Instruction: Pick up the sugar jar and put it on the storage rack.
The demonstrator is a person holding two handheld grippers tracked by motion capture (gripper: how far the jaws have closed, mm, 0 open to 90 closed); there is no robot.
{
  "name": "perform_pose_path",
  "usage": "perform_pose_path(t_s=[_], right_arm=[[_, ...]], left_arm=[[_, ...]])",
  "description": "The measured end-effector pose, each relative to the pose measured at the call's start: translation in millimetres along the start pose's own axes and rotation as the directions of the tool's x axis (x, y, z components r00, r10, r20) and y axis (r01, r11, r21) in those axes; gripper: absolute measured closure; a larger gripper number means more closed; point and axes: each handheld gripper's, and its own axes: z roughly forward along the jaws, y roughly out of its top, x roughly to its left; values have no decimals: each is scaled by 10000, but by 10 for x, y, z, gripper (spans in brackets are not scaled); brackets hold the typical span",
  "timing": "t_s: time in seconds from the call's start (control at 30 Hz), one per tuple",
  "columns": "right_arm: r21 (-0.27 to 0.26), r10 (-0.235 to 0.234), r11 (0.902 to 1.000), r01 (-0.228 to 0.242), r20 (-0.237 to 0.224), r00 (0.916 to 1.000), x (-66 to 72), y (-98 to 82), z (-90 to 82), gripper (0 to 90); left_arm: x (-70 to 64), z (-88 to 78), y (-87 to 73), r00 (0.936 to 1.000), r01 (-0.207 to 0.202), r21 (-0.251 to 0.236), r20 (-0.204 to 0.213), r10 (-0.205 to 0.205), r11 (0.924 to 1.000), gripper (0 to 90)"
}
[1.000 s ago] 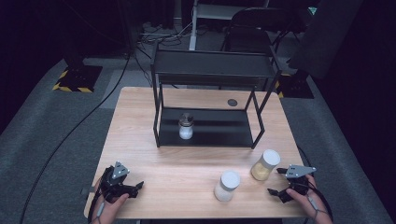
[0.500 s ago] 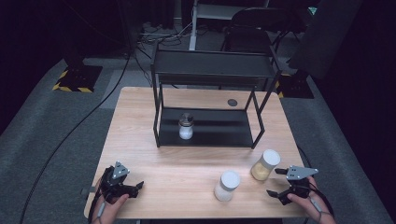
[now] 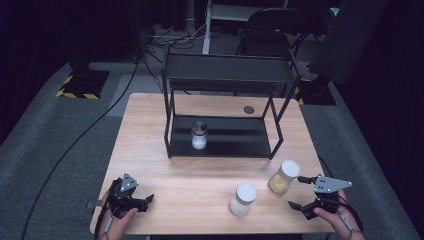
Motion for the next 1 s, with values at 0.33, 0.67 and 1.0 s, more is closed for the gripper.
perform_pose_path(t_s=[0.33,0.67,1.0], right_arm=[[-653,-130,9978,143,201,9997,125,95,-100,27],[-661,54,9978,-36,264,9996,193,186,-153,42],[-1262,-137,9919,159,176,9998,256,220,-221,50]], left_arm=[[0,0,0,10000,1,-2,0,-1,10000,33],[0,0,0,10000,1,1,-1,-1,10000,33],[-2,0,0,10000,17,1,-2,-17,10000,33]])
